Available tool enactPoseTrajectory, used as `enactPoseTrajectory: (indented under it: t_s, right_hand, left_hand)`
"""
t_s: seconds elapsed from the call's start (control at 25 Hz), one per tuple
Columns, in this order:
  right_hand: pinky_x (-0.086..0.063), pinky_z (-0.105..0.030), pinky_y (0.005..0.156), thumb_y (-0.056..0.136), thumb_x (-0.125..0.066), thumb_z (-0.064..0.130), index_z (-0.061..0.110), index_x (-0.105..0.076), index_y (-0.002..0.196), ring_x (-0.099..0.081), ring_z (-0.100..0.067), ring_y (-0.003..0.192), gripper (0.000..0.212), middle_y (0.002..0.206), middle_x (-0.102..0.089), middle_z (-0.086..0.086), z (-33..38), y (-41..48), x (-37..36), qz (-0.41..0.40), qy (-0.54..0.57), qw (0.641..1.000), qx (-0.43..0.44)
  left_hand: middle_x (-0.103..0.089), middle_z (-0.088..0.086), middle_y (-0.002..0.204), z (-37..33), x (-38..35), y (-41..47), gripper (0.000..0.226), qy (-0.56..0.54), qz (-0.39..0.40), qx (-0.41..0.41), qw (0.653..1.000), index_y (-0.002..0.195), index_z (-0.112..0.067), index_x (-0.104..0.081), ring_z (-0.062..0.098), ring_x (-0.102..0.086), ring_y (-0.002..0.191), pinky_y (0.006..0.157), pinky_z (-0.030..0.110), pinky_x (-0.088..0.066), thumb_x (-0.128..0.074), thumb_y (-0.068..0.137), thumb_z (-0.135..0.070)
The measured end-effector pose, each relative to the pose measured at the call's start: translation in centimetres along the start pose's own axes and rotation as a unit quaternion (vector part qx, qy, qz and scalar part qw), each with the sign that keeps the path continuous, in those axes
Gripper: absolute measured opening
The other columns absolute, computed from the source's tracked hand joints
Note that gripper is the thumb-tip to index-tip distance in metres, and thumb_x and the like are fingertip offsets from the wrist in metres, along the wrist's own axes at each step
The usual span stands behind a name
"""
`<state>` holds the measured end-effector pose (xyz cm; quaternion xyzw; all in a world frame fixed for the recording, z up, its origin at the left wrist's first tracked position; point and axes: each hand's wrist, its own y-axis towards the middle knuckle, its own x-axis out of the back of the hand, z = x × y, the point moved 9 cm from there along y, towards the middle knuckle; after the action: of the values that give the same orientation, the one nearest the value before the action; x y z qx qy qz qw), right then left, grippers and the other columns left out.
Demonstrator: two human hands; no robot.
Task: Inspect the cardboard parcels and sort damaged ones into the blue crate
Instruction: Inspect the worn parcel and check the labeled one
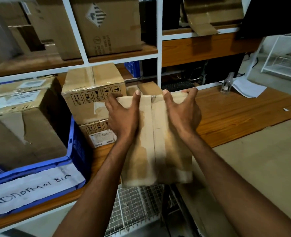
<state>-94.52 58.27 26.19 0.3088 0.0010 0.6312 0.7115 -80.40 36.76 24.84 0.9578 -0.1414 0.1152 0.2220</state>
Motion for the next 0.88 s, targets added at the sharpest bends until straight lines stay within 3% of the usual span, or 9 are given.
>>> enactPoseTrajectory:
  t_s: [0.12, 0.28, 0.4, 0.52, 0.64, 0.8, 0.88]
  right_hand:
    - [-0.039, -0.029, 0.065, 0.081, -0.065, 0.076, 0.025, -0.045, 0.121, -0.060, -0.017, 0.081, 0.068, 0.094, -0.063, 0.008, 0.4, -0.1, 0.0, -0.004, -0.025, 1.000, -0.012]
    - [-0.051, -0.036, 0.069, 0.064, -0.058, 0.096, 0.025, -0.037, 0.123, -0.067, -0.027, 0.093, 0.094, 0.114, -0.069, -0.003, 0.6, -0.4, -0.3, 0.010, -0.074, 0.997, 0.016]
    - [-0.045, -0.035, 0.073, 0.069, -0.058, 0.093, 0.024, -0.036, 0.130, -0.066, -0.031, 0.101, 0.095, 0.122, -0.064, -0.006, 0.5, -0.7, -1.2, 0.032, -0.110, 0.993, 0.021]
    - [-0.048, -0.036, 0.082, 0.077, -0.072, 0.073, 0.027, -0.031, 0.142, -0.060, -0.031, 0.115, 0.090, 0.138, -0.053, -0.007, -0.1, -0.8, -1.5, 0.070, -0.069, 0.995, 0.033]
    - [-0.051, -0.035, 0.084, 0.085, -0.070, 0.066, 0.033, -0.030, 0.148, -0.061, -0.027, 0.115, 0.083, 0.138, -0.057, -0.003, -1.1, -0.7, -1.7, 0.120, -0.038, 0.990, 0.061]
    - [-0.040, -0.027, 0.084, 0.089, -0.071, 0.059, 0.036, -0.036, 0.151, -0.062, -0.023, 0.114, 0.075, 0.133, -0.065, 0.000, -1.4, -0.8, -0.6, 0.070, -0.047, 0.993, 0.077]
    - [-0.040, -0.026, 0.086, 0.093, -0.069, 0.052, 0.034, -0.032, 0.155, -0.060, -0.016, 0.115, 0.074, 0.140, -0.062, 0.000, -2.1, -0.4, -0.5, 0.097, 0.004, 0.994, 0.054]
  left_hand:
    - [-0.050, 0.000, 0.136, -0.8, -0.3, -0.2, 0.080, 0.044, -0.006, -0.011, 0.999, 0.135, -0.022, -0.042, 0.019, -0.049, 0.120, 0.105, 0.049, -0.041, -0.059, 0.083, -0.081]
    - [-0.040, 0.010, 0.149, -0.8, -1.3, 0.1, 0.107, 0.123, 0.023, -0.040, 0.991, 0.143, -0.017, -0.037, 0.030, -0.035, 0.140, 0.119, 0.052, -0.027, -0.056, 0.071, -0.094]
    - [-0.030, 0.014, 0.158, -0.4, -1.9, -0.1, 0.114, 0.151, 0.036, -0.022, 0.988, 0.151, -0.014, -0.030, 0.030, -0.024, 0.148, 0.122, 0.051, -0.014, -0.054, 0.073, -0.094]
    - [-0.032, 0.008, 0.150, -0.9, -1.8, -0.2, 0.105, 0.119, 0.048, -0.083, 0.988, 0.145, -0.019, -0.032, 0.026, -0.030, 0.140, 0.110, 0.039, -0.024, -0.065, 0.072, -0.087]
    - [-0.037, 0.006, 0.149, 0.3, -1.1, -0.3, 0.098, 0.069, 0.086, -0.100, 0.989, 0.148, -0.020, -0.030, 0.022, -0.042, 0.132, 0.095, 0.033, -0.037, -0.077, 0.077, -0.068]
    - [-0.052, -0.002, 0.141, 0.4, -0.1, -0.2, 0.080, 0.004, 0.065, -0.104, 0.992, 0.145, -0.027, -0.037, 0.017, -0.053, 0.124, 0.099, 0.037, -0.045, -0.078, 0.083, -0.054]
    - [-0.053, -0.007, 0.137, 1.0, 0.0, -0.4, 0.071, -0.031, 0.079, -0.093, 0.992, 0.144, -0.031, -0.036, 0.012, -0.057, 0.118, 0.099, 0.039, -0.051, -0.075, 0.088, -0.050]
